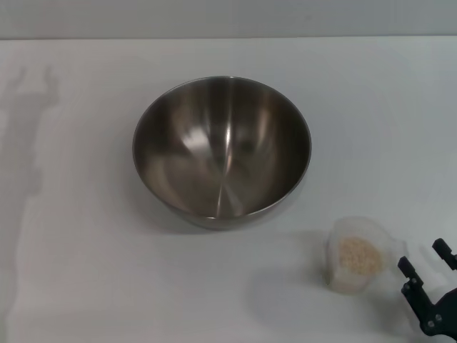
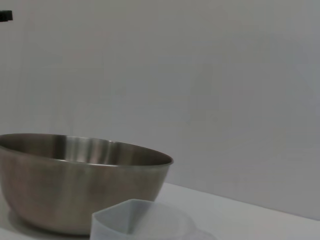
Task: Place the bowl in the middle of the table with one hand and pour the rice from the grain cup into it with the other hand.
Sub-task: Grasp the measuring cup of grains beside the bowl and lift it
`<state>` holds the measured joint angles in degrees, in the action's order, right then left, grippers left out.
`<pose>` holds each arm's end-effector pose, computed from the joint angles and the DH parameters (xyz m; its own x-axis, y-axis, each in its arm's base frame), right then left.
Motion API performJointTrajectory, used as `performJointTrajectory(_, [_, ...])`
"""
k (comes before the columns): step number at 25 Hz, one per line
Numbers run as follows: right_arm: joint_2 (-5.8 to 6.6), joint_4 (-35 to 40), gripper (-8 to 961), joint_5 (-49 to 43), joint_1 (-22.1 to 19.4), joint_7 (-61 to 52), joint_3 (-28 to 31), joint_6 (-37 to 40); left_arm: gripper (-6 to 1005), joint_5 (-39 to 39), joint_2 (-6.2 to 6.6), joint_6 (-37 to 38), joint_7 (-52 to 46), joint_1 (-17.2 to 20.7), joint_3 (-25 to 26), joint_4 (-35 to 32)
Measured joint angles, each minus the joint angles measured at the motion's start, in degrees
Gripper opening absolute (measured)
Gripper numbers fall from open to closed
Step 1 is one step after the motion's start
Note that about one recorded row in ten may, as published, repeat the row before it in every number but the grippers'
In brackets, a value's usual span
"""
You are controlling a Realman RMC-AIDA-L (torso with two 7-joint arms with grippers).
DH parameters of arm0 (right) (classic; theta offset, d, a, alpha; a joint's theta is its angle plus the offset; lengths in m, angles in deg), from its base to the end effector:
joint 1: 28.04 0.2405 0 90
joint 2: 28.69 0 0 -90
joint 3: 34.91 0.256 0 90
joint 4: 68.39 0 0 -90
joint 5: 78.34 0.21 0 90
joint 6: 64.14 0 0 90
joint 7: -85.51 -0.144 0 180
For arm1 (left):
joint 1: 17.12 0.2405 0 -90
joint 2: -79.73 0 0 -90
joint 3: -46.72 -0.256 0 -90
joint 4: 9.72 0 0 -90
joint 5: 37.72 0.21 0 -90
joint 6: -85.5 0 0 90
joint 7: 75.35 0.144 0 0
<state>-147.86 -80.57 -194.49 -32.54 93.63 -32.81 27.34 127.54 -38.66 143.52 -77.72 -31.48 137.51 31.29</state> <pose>0.3482 0.1060 -0.0640 0.8252 0.0240 -0.5643 -0.5194 -0.3601 -0.7749 -0.2837 0.3581 0.0836 0.7013 -0.3657 0.6119 0.6670 0.0337 -0.7443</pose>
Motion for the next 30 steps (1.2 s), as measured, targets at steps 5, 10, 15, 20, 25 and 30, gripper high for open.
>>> performJointTrajectory(5, [0.00,0.04,512,0.04,0.01,0.02,0.89,0.00,428,0.04,0.00,0.00,0.04,-0.11,0.21,-0.05])
performJointTrajectory(10, [-0.07,0.05,504,0.06,0.34,0.04,0.93,0.00,428,0.06,0.00,0.00,0.20,-0.21,0.26,-0.05])
performJointTrajectory(15, [-0.15,0.04,495,0.06,0.73,0.04,0.83,-0.43,428,0.07,0.03,-0.01,0.17,-0.14,0.26,-0.05])
performJointTrajectory(20, [-0.18,0.04,487,0.06,0.88,0.04,0.93,-0.83,428,0.07,0.07,-0.01,0.14,0.04,0.27,-0.05])
performJointTrajectory(25, [-0.18,0.04,478,0.06,1.19,0.05,1.32,-1.10,429,0.07,0.09,0.15,0.06,0.14,0.26,-0.05])
performJointTrajectory(30, [-0.18,0.04,470,0.06,1.49,-0.10,1.96,-1.45,429,0.07,0.09,0.21,0.05,0.22,0.26,-0.06])
